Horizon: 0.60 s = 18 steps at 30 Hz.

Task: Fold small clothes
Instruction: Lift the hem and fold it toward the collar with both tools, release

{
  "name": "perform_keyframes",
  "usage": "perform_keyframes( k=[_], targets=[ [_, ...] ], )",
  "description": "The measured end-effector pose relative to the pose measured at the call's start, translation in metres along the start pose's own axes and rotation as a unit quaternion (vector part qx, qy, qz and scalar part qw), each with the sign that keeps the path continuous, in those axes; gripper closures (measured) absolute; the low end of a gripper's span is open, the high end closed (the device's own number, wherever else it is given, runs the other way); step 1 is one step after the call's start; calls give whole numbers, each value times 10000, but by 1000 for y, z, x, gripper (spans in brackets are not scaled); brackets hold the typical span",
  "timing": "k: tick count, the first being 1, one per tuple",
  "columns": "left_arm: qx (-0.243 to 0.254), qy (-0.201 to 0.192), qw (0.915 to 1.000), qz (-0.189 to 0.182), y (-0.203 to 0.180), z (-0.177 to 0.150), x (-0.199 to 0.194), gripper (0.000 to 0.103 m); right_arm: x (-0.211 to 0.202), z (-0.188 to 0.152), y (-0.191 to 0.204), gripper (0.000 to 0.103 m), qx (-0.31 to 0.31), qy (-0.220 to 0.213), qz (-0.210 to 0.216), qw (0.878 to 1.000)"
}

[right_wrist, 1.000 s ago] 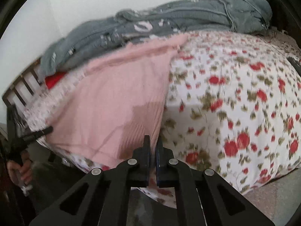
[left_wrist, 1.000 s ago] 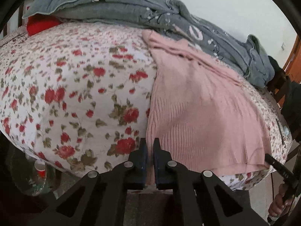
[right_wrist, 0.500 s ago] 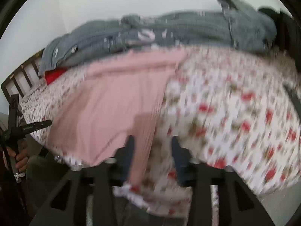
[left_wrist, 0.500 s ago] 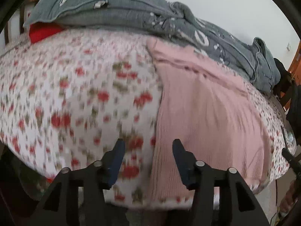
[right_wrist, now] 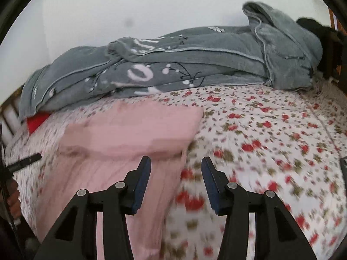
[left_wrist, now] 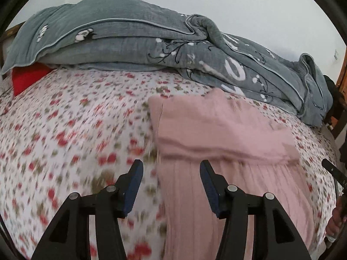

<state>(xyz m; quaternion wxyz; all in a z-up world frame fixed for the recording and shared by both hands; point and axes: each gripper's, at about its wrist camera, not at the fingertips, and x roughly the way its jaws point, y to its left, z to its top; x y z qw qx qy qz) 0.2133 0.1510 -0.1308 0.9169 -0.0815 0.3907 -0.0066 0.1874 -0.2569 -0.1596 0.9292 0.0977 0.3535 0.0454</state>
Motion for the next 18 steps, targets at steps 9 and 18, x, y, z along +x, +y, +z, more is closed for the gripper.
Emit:
perform_keyframes(
  k=[9,18],
  targets=[
    [36,161,9998,80,-7,43,61,51,67,34,0,55,83,151,-63,9998],
    [85,352,9993,21,-8,54,105,54,124,42,-3,55,98,491,-194,9986]
  ],
)
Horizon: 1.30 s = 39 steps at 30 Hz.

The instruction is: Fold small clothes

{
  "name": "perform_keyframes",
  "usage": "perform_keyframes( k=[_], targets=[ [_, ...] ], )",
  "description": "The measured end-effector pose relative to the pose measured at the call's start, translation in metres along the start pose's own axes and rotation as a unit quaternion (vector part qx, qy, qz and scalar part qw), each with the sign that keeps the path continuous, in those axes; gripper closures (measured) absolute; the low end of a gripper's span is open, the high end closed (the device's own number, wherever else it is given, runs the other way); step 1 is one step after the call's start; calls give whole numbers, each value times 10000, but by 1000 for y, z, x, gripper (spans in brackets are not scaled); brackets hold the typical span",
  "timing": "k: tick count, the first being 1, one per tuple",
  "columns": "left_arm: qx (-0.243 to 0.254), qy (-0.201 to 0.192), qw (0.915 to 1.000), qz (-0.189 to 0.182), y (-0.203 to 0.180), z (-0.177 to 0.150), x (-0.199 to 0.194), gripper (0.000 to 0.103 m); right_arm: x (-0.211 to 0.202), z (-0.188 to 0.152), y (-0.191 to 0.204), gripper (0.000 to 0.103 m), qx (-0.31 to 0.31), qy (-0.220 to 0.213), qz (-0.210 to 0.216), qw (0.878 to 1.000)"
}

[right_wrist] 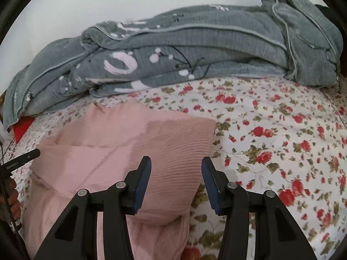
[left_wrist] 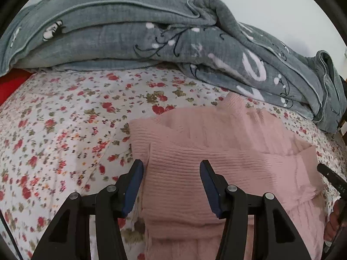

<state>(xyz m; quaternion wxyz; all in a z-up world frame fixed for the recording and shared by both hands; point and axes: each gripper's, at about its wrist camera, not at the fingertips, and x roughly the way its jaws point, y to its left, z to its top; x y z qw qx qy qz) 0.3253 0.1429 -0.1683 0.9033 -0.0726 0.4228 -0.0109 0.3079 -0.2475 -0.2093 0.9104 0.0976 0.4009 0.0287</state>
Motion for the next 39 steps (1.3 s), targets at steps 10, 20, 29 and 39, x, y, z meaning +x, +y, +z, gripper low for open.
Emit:
perform_keyframes(
  k=[10,20,29,39],
  targets=[
    [-105,-251,9989,-369,12,-4,-25,92,24,-5,-12,54,289,330,170,9989],
    [-484,104,9986,-187,31,-10,-1,55,29,-4,-7,43,168,392,219,9988],
    [-593,-19,9966,-580,34,-4,12,88,41,2,-4,50,155,511,293,9981],
    [-643,-6,9969,-457,34,-7,16,79,38,3,-17,85,500,337,213,9980]
  ],
)
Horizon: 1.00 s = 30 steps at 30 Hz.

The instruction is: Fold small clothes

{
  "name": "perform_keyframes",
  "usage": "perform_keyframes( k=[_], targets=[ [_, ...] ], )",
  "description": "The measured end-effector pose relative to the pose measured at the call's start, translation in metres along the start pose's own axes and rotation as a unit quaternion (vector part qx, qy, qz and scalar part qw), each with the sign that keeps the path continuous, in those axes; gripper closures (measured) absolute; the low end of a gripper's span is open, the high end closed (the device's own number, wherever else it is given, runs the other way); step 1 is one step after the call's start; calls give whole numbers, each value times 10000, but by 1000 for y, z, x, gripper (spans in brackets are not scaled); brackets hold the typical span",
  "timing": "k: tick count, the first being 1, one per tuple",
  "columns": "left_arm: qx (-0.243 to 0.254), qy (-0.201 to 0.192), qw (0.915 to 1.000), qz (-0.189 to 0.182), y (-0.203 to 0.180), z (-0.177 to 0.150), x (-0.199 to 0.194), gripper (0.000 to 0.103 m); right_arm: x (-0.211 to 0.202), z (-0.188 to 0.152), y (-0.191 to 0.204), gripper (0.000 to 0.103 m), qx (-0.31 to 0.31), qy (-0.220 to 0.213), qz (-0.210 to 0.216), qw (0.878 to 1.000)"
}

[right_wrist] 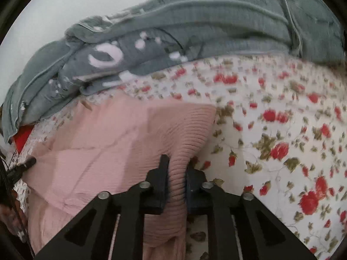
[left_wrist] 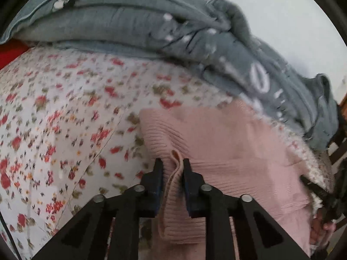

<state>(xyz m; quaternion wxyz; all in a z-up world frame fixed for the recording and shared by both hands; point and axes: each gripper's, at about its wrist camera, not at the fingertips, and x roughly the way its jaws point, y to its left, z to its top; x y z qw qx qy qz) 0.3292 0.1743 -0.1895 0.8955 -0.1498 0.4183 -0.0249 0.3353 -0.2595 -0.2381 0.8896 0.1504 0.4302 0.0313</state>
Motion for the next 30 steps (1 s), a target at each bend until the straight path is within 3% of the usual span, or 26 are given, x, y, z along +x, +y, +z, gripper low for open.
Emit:
perform_keyframes(
  k=[2,3,11,16,19,22,24,26,28,30],
  targets=[
    [81,-59,9997,207,-2,0,-5,69,-6,0,-1,64,-22,-104,-133,9999],
    [108,-80,9996,247,-3,-1,-8,69,-9,-2,0,62,-77,-126,-255,9996],
    [555,-391,9957,633,-22,-15,-42,69,-71,-28,12,62,-609,-557,-822,9932],
    [536,-594,9959,430,-33,-28,-78,69,-122,-61,13,62,-843,-708,-1157,9872],
    [611,-536,9954,513,-34,-51,-103,70,-153,-85,5,64,-629,-766,-1121,9887],
    [630,-317,9972,237,-29,-78,-130,70,-175,-113,1,78,-521,-622,-1007,9916],
    [590,-283,9977,157,-23,-99,-149,70,-189,-134,2,78,-566,-549,-848,9933],
    [523,-300,9981,89,-15,-120,-165,67,-198,-155,3,71,-585,-447,-541,9958],
    [387,-195,9991,43,-6,-143,-176,58,-205,-178,4,59,-589,-319,-268,9974],
    [281,-96,9996,-5,3,-165,-184,54,-211,-203,7,57,-695,-231,-168,9972]
  ],
)
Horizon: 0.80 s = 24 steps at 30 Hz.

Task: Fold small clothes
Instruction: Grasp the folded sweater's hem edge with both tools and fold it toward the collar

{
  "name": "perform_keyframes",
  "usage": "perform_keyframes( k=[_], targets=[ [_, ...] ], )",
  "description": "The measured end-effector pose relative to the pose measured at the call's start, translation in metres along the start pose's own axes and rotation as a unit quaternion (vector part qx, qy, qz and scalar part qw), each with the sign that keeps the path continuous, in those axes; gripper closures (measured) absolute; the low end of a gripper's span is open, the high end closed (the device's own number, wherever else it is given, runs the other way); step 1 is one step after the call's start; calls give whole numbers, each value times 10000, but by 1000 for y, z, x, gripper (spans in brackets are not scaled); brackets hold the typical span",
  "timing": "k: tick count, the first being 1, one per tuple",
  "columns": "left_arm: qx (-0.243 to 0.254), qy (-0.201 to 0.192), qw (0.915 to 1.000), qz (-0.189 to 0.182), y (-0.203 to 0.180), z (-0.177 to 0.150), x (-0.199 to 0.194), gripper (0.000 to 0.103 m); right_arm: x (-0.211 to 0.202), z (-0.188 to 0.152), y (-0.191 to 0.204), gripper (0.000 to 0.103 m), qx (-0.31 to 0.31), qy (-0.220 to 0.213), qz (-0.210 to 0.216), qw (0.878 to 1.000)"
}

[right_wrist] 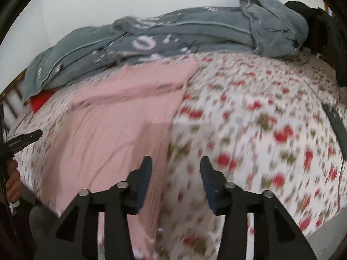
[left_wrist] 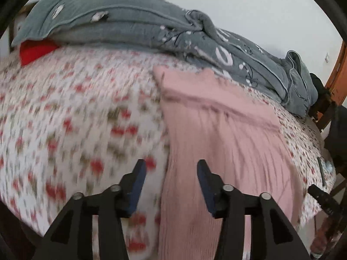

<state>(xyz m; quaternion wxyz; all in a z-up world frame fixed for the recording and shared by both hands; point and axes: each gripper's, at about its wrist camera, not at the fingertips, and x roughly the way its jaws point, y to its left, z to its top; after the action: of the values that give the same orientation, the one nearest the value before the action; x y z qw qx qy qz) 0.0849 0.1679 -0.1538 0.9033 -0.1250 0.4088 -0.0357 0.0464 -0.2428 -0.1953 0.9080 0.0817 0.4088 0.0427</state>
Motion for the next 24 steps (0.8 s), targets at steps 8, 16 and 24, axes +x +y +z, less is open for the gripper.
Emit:
perform_keyframes(
  k=[8,16,24],
  targets=[
    [-198,260,9994,-67,21,-70,-12,46,-3,-67,17,57,-255,149,329,9990],
    [-46,389,9990,-216,11,-90,0,47,9,-88,24,57,-160,279,459,9984],
    [-18,507,9986,-136,3,-92,6,74,9,-92,27,62,-130,314,626,9975]
  ],
)
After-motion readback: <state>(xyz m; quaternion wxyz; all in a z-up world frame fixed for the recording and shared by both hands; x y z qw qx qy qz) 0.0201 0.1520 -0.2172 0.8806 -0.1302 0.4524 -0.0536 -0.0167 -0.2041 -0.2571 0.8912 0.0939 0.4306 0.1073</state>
